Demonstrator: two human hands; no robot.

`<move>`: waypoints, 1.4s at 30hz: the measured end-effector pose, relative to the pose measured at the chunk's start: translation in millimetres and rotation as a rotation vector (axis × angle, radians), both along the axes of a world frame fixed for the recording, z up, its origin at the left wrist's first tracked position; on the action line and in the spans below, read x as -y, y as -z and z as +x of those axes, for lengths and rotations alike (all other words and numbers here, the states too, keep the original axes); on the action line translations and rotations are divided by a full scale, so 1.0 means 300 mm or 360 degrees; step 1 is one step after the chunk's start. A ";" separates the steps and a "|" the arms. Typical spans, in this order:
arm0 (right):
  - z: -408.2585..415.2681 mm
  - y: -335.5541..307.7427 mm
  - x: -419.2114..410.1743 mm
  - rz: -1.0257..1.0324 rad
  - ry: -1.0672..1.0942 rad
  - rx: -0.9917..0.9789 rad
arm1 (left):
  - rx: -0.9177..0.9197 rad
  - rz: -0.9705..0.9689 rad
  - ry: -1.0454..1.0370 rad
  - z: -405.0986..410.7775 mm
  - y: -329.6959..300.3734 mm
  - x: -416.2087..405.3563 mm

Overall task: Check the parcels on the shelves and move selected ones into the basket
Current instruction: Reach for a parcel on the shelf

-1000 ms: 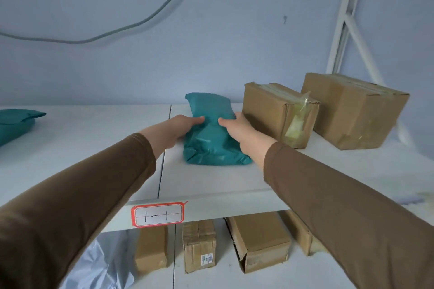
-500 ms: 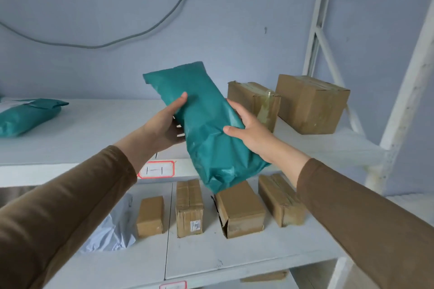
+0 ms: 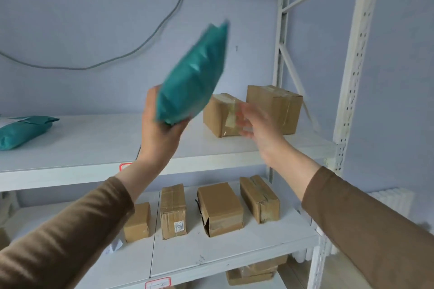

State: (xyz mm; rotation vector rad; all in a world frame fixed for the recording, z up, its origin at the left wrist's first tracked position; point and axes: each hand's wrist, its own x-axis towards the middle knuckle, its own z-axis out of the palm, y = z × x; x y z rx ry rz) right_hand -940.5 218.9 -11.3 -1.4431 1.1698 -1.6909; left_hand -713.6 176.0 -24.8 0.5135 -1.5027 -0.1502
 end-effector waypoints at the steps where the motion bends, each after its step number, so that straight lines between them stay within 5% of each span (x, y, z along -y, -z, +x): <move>1: -0.010 -0.013 -0.024 0.0096 -0.0150 0.0180 | 0.0337 -0.0293 -0.0201 0.006 0.007 0.008; 5: -0.097 -0.001 -0.060 0.0481 -0.0668 0.0741 | 0.1061 -0.1194 -0.0569 -0.010 0.017 0.012; 9: -0.152 0.035 -0.075 0.0650 -0.1019 0.0420 | 0.1372 -0.1460 -0.0614 -0.002 0.043 0.040; 13: -0.126 0.060 -0.089 0.0566 -0.0910 0.0005 | 0.1380 -0.1443 -0.0630 -0.008 0.064 0.038; 16: -0.086 0.078 -0.084 0.0426 -0.0781 0.0093 | 0.1211 -0.1122 -0.0693 -0.002 0.104 0.057; 18: -0.060 0.094 -0.066 0.0344 -0.0684 0.0085 | 0.0867 -0.0545 -0.0716 0.008 0.133 0.067; 22: 0.007 0.124 -0.004 0.0263 -0.0503 0.0064 | -0.0116 0.1095 0.0279 0.059 0.140 0.061; 25: 0.083 0.139 0.070 0.0335 -0.0392 0.0097 | -0.0114 0.1660 0.0666 0.117 0.155 0.084; 28: 0.168 0.125 0.163 0.0429 -0.0359 0.0087 | 0.0095 0.1805 0.0817 0.164 0.152 0.105; 35: 0.327 0.050 0.418 0.0617 -0.0382 0.0037 | -0.0266 0.1754 0.0604 0.232 0.068 0.322; 42: 0.402 0.064 0.686 0.0606 -0.0223 -0.0175 | -0.0148 0.1817 0.0350 0.279 0.017 0.574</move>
